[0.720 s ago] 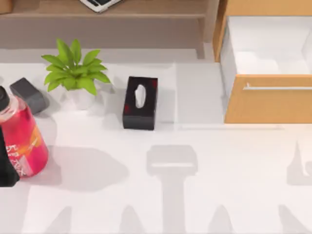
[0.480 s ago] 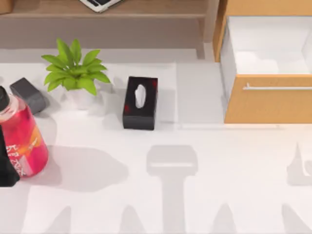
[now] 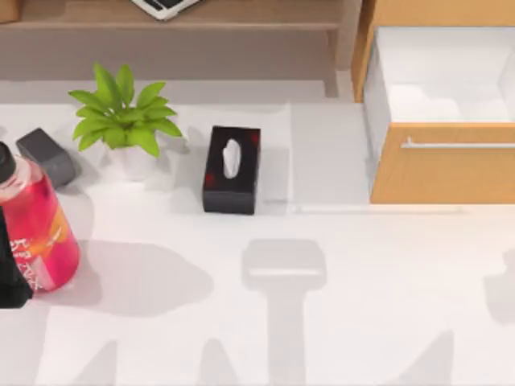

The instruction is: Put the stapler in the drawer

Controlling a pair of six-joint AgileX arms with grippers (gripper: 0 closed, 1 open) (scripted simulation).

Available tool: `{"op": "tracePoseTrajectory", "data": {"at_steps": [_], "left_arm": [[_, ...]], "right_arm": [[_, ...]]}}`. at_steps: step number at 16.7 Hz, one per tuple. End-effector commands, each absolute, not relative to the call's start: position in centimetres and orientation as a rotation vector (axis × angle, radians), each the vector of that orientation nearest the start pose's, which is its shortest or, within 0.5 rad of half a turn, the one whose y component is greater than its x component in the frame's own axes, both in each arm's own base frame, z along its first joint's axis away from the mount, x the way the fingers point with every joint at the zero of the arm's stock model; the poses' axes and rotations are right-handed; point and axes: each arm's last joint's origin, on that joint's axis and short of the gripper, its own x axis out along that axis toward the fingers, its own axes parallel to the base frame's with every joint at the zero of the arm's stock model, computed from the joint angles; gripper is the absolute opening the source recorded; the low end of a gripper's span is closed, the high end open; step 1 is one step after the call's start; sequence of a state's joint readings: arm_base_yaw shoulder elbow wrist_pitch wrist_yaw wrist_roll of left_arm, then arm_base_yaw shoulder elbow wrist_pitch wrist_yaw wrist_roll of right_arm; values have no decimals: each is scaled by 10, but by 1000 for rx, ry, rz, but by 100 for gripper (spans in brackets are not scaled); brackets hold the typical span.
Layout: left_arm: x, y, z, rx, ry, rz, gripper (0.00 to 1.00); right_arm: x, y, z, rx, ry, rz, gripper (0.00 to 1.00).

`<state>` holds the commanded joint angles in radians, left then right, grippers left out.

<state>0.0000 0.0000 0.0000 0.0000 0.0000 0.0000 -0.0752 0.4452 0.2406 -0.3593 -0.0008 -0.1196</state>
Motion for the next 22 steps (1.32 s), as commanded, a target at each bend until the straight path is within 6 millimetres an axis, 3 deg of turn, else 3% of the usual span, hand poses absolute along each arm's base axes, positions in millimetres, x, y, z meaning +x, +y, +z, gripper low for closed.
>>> {"op": "tracePoseTrajectory", "data": {"at_steps": [7,12,16,22], "left_arm": [[106,-1,160,0,0,0,100],[106,-1,160,0,0,0,100],[106,-1,160,0,0,0,100],[106,-1,160,0,0,0,100]], "right_arm": [[150,-23,173,-123,1152,3,100],[168,-33,170,-105,1457,65,100],[175,-37,169,-91,1565,94,100],[174,-36,167,-92,1568,97,100]]}}
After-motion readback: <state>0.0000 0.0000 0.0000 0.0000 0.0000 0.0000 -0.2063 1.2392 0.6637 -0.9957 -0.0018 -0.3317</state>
